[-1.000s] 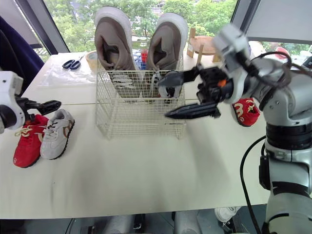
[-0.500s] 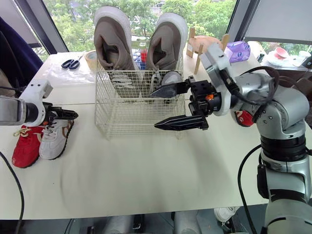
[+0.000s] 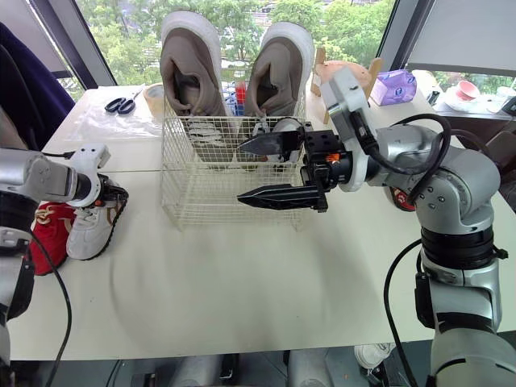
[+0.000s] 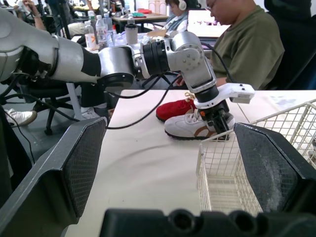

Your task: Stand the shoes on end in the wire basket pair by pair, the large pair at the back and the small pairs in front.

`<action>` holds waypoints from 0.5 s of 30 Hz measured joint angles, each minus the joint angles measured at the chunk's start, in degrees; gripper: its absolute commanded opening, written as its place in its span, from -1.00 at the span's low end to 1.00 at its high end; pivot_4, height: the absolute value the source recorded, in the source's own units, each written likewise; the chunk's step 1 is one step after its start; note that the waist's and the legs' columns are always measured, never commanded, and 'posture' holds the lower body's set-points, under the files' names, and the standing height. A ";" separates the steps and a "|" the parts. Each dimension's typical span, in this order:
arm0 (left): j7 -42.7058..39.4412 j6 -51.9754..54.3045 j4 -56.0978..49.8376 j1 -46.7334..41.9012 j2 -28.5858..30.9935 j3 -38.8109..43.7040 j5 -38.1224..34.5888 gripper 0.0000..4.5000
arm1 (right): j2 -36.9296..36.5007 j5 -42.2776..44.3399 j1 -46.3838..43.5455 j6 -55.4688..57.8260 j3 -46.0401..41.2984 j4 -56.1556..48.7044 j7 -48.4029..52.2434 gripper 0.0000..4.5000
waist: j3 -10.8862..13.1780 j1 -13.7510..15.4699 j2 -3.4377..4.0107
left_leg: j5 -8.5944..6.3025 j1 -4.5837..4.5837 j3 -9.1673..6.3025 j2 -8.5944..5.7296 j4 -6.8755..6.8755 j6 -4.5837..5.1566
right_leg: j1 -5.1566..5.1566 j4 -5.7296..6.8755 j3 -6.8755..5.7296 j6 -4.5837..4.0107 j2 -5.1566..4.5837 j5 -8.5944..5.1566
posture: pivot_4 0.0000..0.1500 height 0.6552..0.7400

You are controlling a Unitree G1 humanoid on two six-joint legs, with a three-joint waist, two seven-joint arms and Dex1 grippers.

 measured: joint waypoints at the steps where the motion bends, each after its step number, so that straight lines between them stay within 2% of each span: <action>1: -0.51 0.04 0.02 0.00 -0.31 0.60 0.64 -0.98 | 0.00 0.05 0.69 0.00 -0.02 -0.05 -0.33 1.00 | 0.00 0.16 0.00 | 0.00 0.00 0.01 0.03 0.01 0.00 | 0.00 0.00 0.00 0.00 -0.02 0.00 | 1.00 1.00; 5: 3.14 2.18 -4.82 1.19 -1.50 7.77 2.00 -0.98 | -0.08 0.52 1.14 0.00 -0.32 0.01 -0.91 1.00 | 0.06 0.34 -0.17 | 0.00 -0.08 -0.07 0.08 0.04 0.00 | -0.06 0.01 0.00 0.06 -0.03 0.04 | 1.00 1.00; 7: 8.75 4.35 -13.71 2.64 -4.54 17.03 2.64 -0.98 | -0.15 0.35 1.14 -0.39 -0.40 0.36 -1.00 1.00 | 0.05 0.42 -0.21 | 0.00 -0.10 -0.19 0.07 0.04 0.01 | -0.06 -0.02 0.01 0.19 -0.09 0.12 | 1.00 1.00; 10: 19.02 5.99 -34.47 3.69 -16.76 34.18 2.53 -0.98 | -0.14 -0.23 1.13 -1.04 -0.08 1.52 -1.03 1.00 | 0.03 0.74 -0.26 | -0.01 -0.15 -0.21 -0.06 0.09 0.01 | -0.04 -0.07 0.01 0.33 -0.32 0.21 | 1.00 1.00; 13: 25.06 3.23 -49.83 5.04 -25.17 43.23 2.18 -0.98 | -0.60 -0.42 1.13 -1.07 -0.04 2.40 -0.77 1.00 | 0.02 0.36 -0.27 | -0.06 -0.10 -0.04 -0.08 0.08 0.06 | -0.07 -0.11 0.05 0.38 -0.38 0.25 | 1.00 1.00; 15: 27.12 -2.49 -60.45 5.82 -32.25 49.61 -0.79 -0.98 | -1.15 -0.69 1.10 -1.10 -0.17 4.55 -0.61 1.00 | 0.02 0.30 -0.28 | -0.06 -0.09 -0.04 -0.04 0.07 0.05 | -0.07 -0.11 0.03 0.37 -0.37 0.26 | 1.00 1.00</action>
